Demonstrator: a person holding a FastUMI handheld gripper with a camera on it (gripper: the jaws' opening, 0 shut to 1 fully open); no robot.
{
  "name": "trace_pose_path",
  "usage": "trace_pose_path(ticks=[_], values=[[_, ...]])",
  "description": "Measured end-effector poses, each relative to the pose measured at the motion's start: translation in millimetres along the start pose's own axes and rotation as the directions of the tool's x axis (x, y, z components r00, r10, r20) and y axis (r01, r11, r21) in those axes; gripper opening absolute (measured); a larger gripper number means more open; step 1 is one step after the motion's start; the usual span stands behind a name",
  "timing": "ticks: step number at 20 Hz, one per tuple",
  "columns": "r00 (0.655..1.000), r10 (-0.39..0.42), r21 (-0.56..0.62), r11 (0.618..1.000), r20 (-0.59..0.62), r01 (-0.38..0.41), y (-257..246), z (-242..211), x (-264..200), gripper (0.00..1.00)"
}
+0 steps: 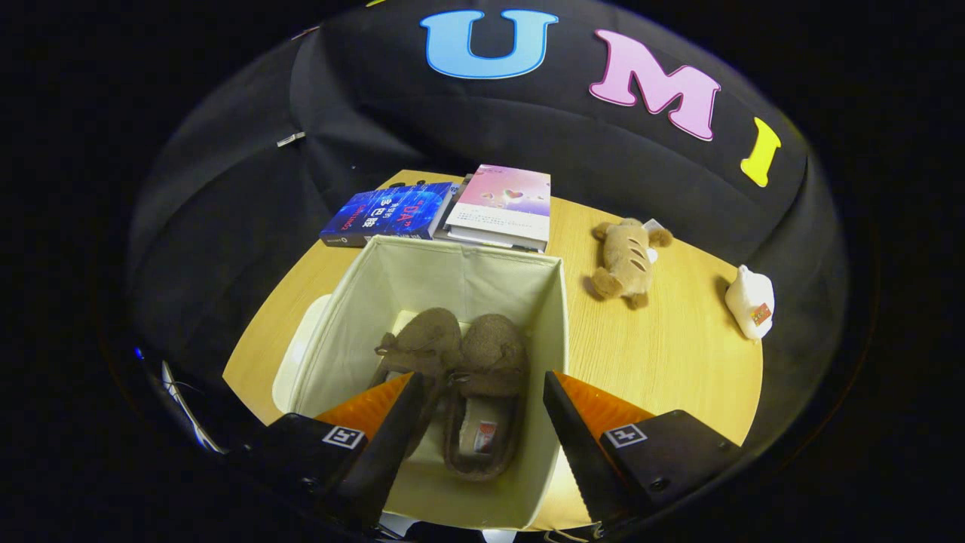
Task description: Open the storage box then place both shoes into the box .Put the left shoe in first, then the right shoe, with the right side of both shoes facing outward in a uniform manner.
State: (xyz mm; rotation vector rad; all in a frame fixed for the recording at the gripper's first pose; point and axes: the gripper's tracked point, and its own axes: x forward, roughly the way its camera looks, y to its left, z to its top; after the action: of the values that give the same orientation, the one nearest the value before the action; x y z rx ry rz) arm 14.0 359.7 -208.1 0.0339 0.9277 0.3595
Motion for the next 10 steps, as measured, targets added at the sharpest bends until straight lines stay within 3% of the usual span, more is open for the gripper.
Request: trace_pose_path(ticks=[5,10], values=[[0.995,0.057,0.004,0.998,0.085,-0.058,-10,10,-23,0.99],[0.982,0.018,0.012,1.000,0.190,-0.021,-68,20,-46,0.99]])
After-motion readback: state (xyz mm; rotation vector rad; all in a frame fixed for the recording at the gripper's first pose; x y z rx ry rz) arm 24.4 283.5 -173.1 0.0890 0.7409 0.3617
